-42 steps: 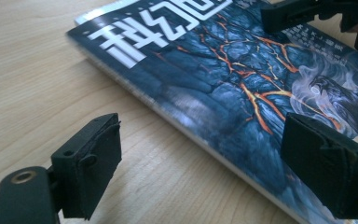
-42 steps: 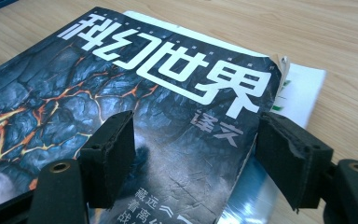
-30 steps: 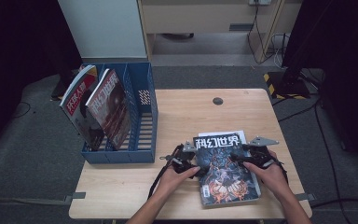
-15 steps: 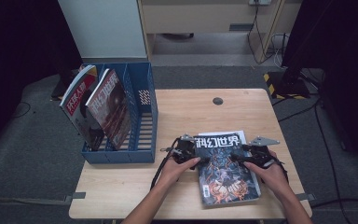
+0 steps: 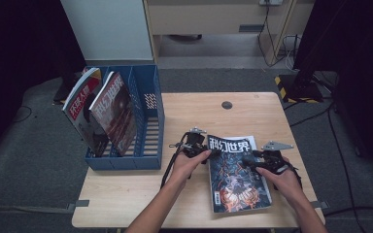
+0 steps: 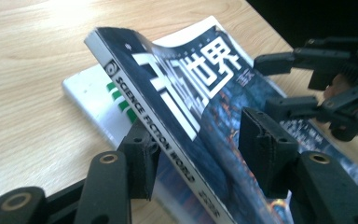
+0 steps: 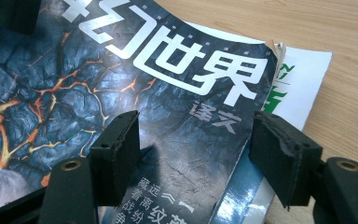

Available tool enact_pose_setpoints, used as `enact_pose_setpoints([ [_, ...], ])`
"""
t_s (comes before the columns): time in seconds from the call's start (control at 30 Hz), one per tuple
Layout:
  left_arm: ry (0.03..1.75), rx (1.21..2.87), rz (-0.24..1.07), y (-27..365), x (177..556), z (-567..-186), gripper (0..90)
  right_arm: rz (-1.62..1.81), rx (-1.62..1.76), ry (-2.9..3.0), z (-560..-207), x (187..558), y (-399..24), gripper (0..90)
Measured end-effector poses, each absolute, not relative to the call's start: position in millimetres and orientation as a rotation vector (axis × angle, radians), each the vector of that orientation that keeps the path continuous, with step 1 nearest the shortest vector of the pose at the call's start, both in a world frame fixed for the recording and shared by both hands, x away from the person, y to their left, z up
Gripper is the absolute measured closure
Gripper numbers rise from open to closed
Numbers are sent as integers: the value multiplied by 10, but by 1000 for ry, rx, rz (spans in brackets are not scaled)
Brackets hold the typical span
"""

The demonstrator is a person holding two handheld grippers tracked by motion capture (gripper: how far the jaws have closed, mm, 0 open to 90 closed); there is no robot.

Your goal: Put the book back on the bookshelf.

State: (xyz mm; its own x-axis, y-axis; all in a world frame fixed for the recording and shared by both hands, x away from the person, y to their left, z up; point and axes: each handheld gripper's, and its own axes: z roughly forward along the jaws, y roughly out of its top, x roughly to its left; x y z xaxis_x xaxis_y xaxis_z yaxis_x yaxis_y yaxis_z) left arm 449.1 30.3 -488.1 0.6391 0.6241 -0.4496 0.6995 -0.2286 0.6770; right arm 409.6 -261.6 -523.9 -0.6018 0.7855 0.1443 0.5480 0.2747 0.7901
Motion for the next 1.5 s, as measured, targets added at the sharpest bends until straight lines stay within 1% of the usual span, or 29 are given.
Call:
enact_pose_setpoints([
  [0.1,1045,1930,-116,256,4520,-4850,465,1237,1229,2275,-5238,4096,-2617,327],
  [0.27,1050,1938,-113,178,4574,-4833,459,1257,1250,2280,-5242,4094,-2599,266],
  [0.33,1058,1941,-111,153,4588,-4836,457,1244,1227,2285,-5245,4092,-2591,265],
  [0.47,1071,1948,-121,111,4617,-4834,453,1257,1244,2272,-5243,4096,-2611,305],
  [0.5,1071,1944,-130,101,4626,-4833,444,1262,1248,2272,-5242,4097,-2613,310],
  [0.57,1073,1928,-177,71,4645,-4832,363,1262,1249,2273,-5242,4094,-2601,311],
  [0.6,1075,1930,-172,57,4644,-4828,338,1259,1242,2273,-5243,4093,-2592,309],
  [0.77,1074,1946,-143,13,4650,-4823,360,1250,1238,2275,-5241,4092,-2579,311],
  [0.87,1080,1944,-150,1,4658,-4844,382,1252,1237,2275,-5241,4091,-2575,321],
  [0.97,1062,1974,-139,-26,4654,-4862,439,1258,1222,2290,-5241,4084,-2549,331],
  [1.13,1060,1984,-148,-35,4658,-4873,478,1246,1206,2296,-5237,4076,-2517,332],
  [1.37,1069,1979,-154,-40,4674,-4898,463,1230,1200,2295,-5232,4069,-2503,333],
  [1.43,1072,1978,-149,-42,4675,-4896,471,1230,1200,2296,-5232,4069,-2502,333],
  [1.5,1076,1973,-147,-40,4673,-4889,500,1232,1208,2296,-5233,4066,-2502,328],
])
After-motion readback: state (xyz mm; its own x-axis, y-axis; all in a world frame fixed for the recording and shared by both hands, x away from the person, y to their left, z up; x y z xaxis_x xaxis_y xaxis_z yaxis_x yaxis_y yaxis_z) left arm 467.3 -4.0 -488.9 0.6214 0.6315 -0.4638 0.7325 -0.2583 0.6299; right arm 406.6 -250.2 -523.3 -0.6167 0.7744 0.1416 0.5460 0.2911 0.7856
